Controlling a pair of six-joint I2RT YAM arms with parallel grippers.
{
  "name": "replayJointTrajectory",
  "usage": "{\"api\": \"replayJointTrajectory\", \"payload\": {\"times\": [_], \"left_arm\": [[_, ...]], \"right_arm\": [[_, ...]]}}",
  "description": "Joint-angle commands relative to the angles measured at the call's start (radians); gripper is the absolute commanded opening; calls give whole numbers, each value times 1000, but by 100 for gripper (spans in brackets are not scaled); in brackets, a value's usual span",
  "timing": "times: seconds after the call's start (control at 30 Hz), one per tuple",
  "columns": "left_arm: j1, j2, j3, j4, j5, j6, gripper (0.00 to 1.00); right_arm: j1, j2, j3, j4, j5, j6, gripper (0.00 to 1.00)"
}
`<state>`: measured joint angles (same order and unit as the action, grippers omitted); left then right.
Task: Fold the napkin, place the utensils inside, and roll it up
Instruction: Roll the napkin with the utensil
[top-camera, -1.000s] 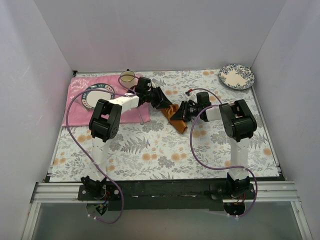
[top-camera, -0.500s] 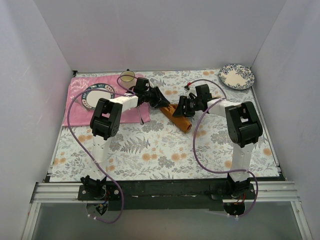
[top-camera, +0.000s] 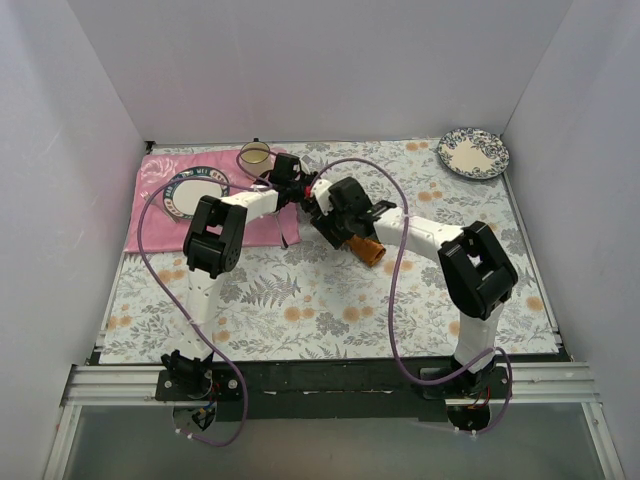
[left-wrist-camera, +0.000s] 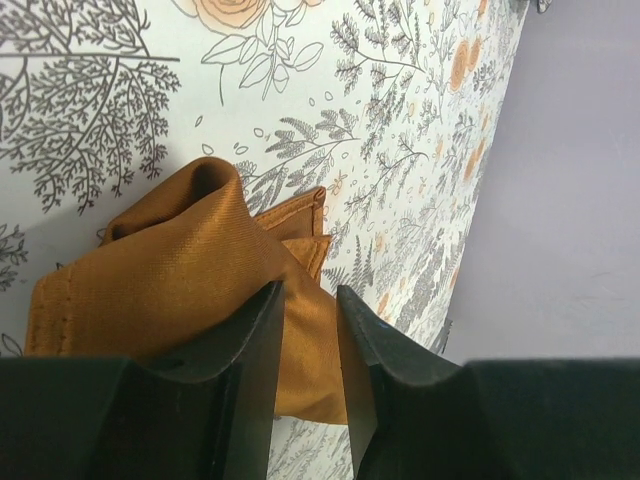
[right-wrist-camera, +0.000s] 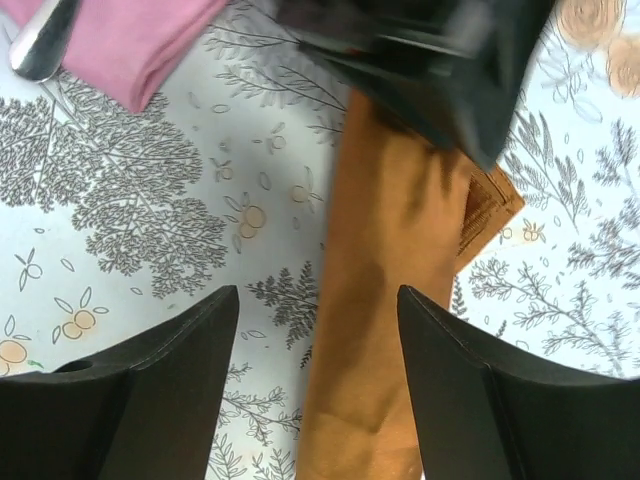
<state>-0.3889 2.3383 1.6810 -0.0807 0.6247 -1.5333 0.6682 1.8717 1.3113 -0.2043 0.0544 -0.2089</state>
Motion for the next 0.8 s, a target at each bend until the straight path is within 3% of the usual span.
{"api": "replayJointTrajectory", "payload": {"times": [0.0, 0.2, 0.5, 0.77], "left_arm": [[8, 29, 52, -45, 4, 19, 27], [12, 42, 65, -59, 23, 18, 27], [19, 67, 120, -100, 47, 30, 26], [33, 95, 236, -180, 79, 35, 29]], "right_arm": [[71, 21, -18, 74, 287, -187, 73], [106, 69, -64, 161, 386, -282, 73], [100, 139, -67, 189, 417, -259, 67], [54, 153, -58, 158, 351, -161, 35]]}}
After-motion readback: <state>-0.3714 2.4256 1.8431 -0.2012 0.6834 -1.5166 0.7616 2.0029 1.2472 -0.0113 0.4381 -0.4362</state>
